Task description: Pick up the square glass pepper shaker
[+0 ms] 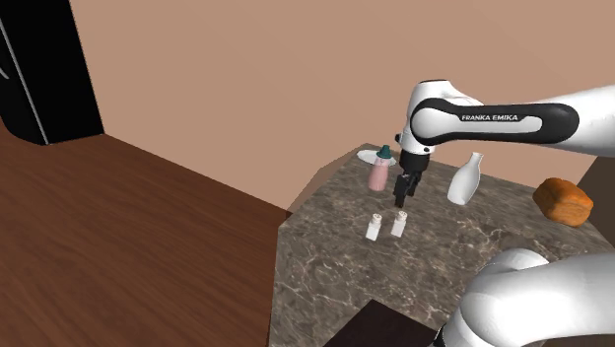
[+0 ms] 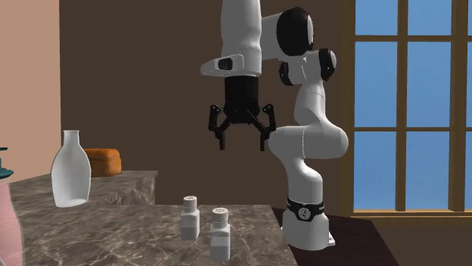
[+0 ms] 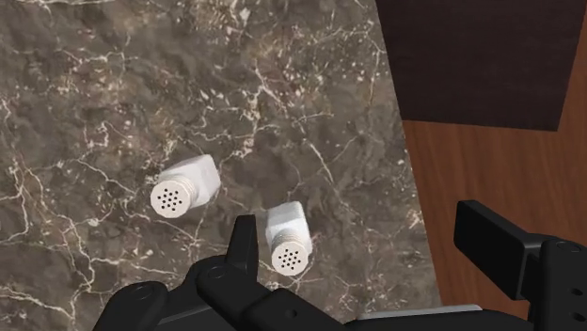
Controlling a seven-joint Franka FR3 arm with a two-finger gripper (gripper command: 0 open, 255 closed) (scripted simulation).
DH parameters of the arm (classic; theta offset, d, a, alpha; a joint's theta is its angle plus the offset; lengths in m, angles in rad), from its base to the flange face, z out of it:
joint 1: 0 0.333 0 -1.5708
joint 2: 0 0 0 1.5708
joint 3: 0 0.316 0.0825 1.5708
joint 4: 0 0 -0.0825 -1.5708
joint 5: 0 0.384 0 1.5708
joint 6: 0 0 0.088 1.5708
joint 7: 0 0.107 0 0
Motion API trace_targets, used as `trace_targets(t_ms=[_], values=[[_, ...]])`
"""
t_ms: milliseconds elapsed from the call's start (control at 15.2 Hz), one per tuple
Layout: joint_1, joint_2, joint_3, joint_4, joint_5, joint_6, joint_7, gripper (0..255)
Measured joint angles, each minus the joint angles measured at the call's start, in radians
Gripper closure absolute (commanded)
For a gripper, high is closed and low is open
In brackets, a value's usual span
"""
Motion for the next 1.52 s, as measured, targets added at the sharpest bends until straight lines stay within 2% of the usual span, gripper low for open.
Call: trace_targets(t_ms=[396, 726, 1254, 1320, 1518], values=[[-0.034, 0.129, -0.136, -0.009, -0.072, 0.153, -0.140, 0], [-0.040, 0.274, -0.241, 0.009, -0.092, 0.291, -0.249, 0], [-0.038, 0.366, -0.286, -0.032, -0.093, 0.426, -0.279, 0], [-0.038, 0.369, -0.287, -0.035, -0.093, 0.432, -0.280, 255], [-0.038, 0.370, -0.288, -0.038, -0.093, 0.437, -0.280, 255]])
